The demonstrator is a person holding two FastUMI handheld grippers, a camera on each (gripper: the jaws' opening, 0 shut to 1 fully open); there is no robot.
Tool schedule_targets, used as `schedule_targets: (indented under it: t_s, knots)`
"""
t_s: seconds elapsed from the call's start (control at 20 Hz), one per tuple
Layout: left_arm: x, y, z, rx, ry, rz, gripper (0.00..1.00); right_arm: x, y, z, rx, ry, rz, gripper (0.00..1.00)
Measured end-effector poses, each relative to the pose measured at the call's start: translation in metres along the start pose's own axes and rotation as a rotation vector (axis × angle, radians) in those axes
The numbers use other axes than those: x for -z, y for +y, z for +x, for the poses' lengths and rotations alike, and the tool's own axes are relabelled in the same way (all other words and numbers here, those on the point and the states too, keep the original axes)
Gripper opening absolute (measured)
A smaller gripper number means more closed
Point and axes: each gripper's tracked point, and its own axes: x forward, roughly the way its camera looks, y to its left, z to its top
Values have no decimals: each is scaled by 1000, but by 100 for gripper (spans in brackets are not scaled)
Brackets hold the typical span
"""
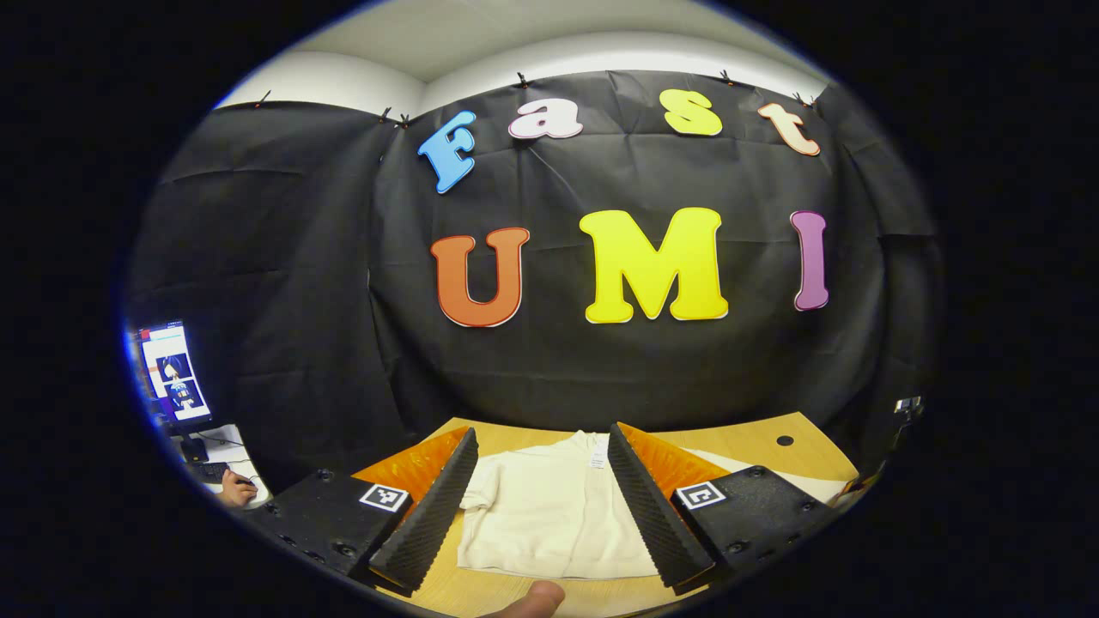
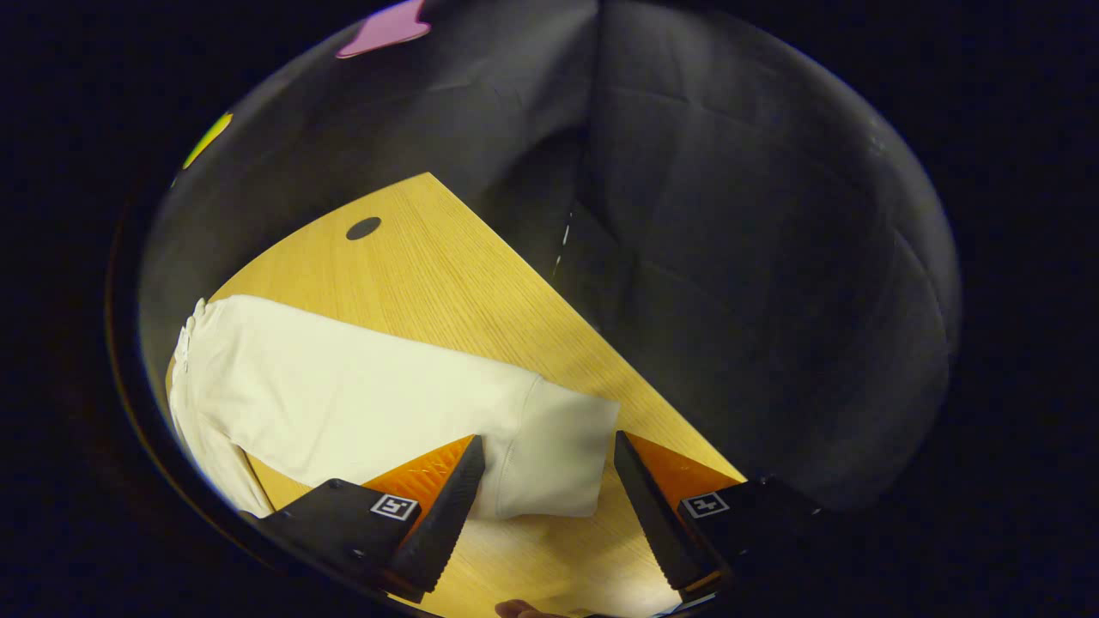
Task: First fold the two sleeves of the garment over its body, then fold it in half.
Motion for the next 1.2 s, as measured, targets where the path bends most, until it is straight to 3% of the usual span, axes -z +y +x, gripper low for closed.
schedule_targets:
  t_s: [0.15,0.35,0.75,0.8,0.9,1.0,1.2]
  knots:
    - [-4,10,-1,-16,0,-10,97,4,-3,2,10,86,92,95]
    - [-6,18,-6,-27,-3,-5,97,2,-2,2,27,115,77,94]
    - [-11,23,-9,-8,-19,-3,97,-6,1,0,17,177,93,80]
    - [-7,25,-8,-10,-15,0,97,-2,1,2,15,181,79,59]
    - [0,28,-6,-8,3,-2,97,-6,9,2,-17,174,60,53]
    - [8,31,-3,-8,25,-8,97,-4,16,0,-19,186,36,15]
    - [10,40,5,-11,21,-8,97,-11,24,-11,-43,163,-15,14]
